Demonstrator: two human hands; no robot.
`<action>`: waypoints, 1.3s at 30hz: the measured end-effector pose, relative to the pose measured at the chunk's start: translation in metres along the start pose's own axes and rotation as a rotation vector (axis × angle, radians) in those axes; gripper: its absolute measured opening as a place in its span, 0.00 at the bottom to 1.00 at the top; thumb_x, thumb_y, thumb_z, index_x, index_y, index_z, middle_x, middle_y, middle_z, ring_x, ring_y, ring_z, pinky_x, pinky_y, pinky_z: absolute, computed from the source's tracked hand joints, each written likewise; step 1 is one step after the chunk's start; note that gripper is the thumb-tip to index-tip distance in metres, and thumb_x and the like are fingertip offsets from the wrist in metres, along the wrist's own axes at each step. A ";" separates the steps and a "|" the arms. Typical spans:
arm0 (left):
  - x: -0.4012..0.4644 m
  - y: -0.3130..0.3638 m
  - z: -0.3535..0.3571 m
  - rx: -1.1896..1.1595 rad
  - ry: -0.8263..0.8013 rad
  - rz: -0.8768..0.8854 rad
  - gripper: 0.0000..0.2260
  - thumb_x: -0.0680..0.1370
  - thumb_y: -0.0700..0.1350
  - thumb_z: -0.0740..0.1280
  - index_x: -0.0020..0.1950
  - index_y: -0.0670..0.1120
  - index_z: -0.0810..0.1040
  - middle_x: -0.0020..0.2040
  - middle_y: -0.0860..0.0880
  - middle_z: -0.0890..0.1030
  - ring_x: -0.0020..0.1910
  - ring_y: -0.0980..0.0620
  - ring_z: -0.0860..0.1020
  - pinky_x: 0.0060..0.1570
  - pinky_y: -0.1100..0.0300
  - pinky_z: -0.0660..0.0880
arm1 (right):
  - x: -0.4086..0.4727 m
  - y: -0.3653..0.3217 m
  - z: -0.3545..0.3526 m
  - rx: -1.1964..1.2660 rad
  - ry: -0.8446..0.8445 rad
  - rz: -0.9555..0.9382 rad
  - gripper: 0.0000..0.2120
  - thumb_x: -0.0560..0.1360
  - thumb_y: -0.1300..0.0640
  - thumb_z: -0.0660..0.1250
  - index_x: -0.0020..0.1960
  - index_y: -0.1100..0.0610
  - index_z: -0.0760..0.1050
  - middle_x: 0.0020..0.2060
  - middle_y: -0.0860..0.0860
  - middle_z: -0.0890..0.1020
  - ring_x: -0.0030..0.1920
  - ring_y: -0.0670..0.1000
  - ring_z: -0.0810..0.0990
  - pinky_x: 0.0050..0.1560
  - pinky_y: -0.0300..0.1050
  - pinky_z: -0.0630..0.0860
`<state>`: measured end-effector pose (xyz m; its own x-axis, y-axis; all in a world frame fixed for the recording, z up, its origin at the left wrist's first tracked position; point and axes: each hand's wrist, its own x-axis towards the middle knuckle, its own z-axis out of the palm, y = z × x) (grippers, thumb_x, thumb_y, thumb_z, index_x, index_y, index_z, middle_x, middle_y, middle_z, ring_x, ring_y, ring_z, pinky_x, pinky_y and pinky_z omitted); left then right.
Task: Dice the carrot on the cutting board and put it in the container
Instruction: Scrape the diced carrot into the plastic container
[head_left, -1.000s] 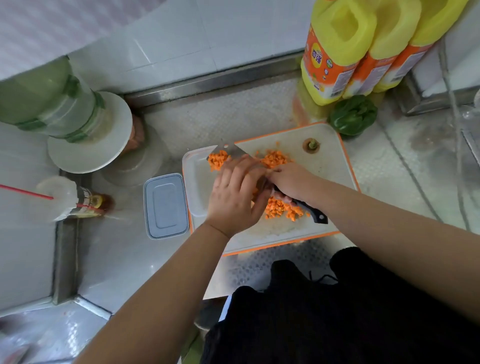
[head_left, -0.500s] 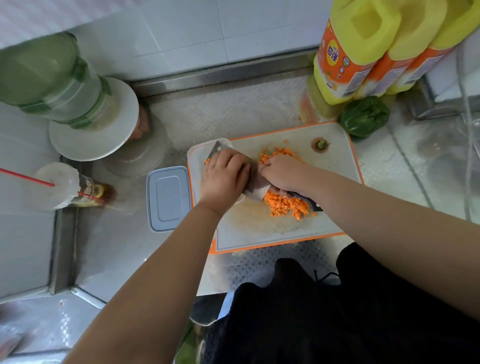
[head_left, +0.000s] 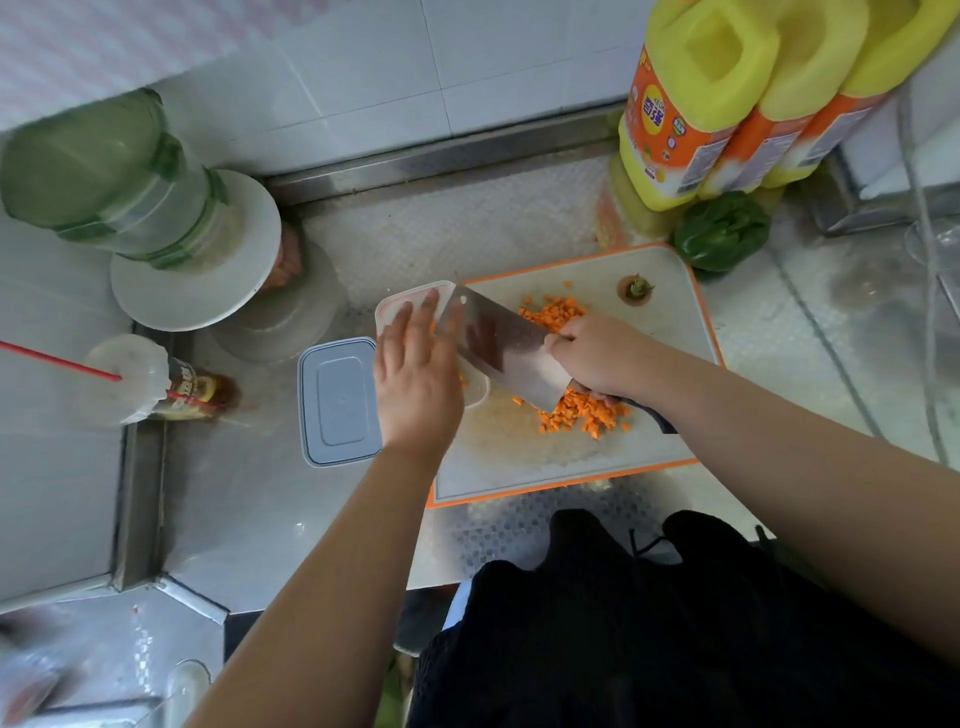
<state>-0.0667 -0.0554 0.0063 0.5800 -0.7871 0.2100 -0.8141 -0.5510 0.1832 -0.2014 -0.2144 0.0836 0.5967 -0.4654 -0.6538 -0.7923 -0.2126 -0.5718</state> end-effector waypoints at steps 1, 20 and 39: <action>-0.004 0.004 -0.001 0.020 -0.053 0.048 0.30 0.73 0.38 0.59 0.75 0.51 0.67 0.76 0.48 0.64 0.74 0.40 0.59 0.72 0.42 0.59 | -0.001 0.000 0.001 -0.005 0.002 -0.013 0.13 0.82 0.49 0.53 0.59 0.53 0.72 0.32 0.58 0.79 0.25 0.54 0.72 0.25 0.41 0.69; 0.020 0.047 -0.005 -0.061 -0.026 0.013 0.25 0.72 0.39 0.55 0.68 0.46 0.74 0.66 0.44 0.74 0.63 0.42 0.69 0.62 0.45 0.68 | -0.006 0.114 -0.008 -0.282 0.600 -0.065 0.16 0.82 0.49 0.52 0.62 0.54 0.73 0.43 0.57 0.79 0.45 0.61 0.78 0.39 0.48 0.69; 0.077 0.103 0.059 -0.272 -0.564 -0.302 0.24 0.84 0.52 0.50 0.79 0.45 0.56 0.80 0.45 0.52 0.79 0.45 0.49 0.75 0.47 0.49 | 0.009 0.137 -0.024 -0.029 0.485 0.159 0.14 0.82 0.51 0.51 0.54 0.56 0.73 0.47 0.59 0.80 0.49 0.62 0.76 0.44 0.49 0.69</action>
<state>-0.1078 -0.1892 -0.0155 0.6168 -0.6745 -0.4057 -0.5404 -0.7376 0.4048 -0.3072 -0.2687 0.0114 0.3464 -0.8377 -0.4222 -0.8756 -0.1272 -0.4660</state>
